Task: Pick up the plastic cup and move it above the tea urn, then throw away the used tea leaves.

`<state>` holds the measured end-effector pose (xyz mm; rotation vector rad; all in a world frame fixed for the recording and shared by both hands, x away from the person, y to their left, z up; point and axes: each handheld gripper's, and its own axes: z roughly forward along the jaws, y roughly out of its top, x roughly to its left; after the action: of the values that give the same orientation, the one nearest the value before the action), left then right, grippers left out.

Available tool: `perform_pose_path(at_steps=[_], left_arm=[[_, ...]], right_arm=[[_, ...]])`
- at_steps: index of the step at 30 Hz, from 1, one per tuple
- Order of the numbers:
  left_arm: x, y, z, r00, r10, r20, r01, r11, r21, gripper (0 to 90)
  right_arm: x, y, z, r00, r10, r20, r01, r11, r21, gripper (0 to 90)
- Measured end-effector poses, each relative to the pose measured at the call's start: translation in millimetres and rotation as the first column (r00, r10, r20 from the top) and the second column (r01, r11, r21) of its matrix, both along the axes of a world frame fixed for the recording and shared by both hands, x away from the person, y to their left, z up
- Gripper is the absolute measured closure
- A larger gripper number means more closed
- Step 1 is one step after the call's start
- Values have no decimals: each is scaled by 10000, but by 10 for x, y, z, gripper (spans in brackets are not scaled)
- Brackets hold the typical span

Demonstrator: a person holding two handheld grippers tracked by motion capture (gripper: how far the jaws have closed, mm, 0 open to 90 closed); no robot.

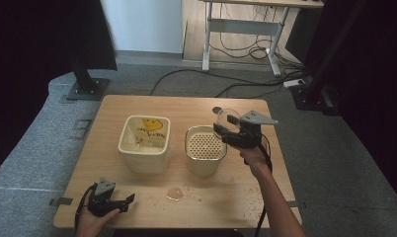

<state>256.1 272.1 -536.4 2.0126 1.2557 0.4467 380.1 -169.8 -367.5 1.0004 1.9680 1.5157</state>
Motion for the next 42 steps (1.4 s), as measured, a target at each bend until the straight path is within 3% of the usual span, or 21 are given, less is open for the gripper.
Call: perform_pose_path(at_steps=[9, 14, 18, 21, 29, 32, 34, 36, 39, 42], left_arm=[[-2, -1, 14, 10000, -8, 21, 8, 10000, -71, 104], [1, -2, 4, 10000, -44, -29, 44, 10000, -46, 104], [-2, 3, 11, 10000, -35, -4, 35, 10000, -59, 105], [-6, -6, 5, 10000, -51, -45, 50, 10000, -57, 105], [-9, -11, 3, 10000, -65, -40, 65, 10000, -6, 105], [-7, -11, 4, 10000, -35, -20, 35, 10000, -48, 105], [-6, -15, 6, 9999, -91, -47, 91, 10000, -3, 105], [-8, -17, 8, 9999, -123, -39, 123, 9999, 18, 105], [-11, -17, 8, 9999, -100, -45, 100, 9999, -10, 105], [-11, -15, 8, 10000, -84, -47, 84, 10000, -18, 105]], right_arm=[[18, 80, 52, 9997, -86, 232, 93, 9995, -307, 354], [67, 95, 40, 9990, -297, 329, 327, 9950, -939, 354], [90, 149, 76, 9963, -556, 660, 664, 9823, -1753, 354], [100, 193, 118, 9940, -637, 890, 837, 9666, -2422, 354], [95, 254, 132, 9909, -626, 1189, 958, 9498, -2978, 354], [124, 282, 86, 9895, -676, 1280, 1089, 9302, -3505, 354], [135, 295, 87, 9892, -723, 1276, 1142, 9256, -3609, 353], [143, 312, 100, 9865, -732, 1465, 1268, 9074, -4007, 353], [150, 325, 117, 9848, -702, 1586, 1327, 8940, -4280, 353], [149, 350, 139, 9803, -703, 1843, 1520, 8649, -4783, 353]])
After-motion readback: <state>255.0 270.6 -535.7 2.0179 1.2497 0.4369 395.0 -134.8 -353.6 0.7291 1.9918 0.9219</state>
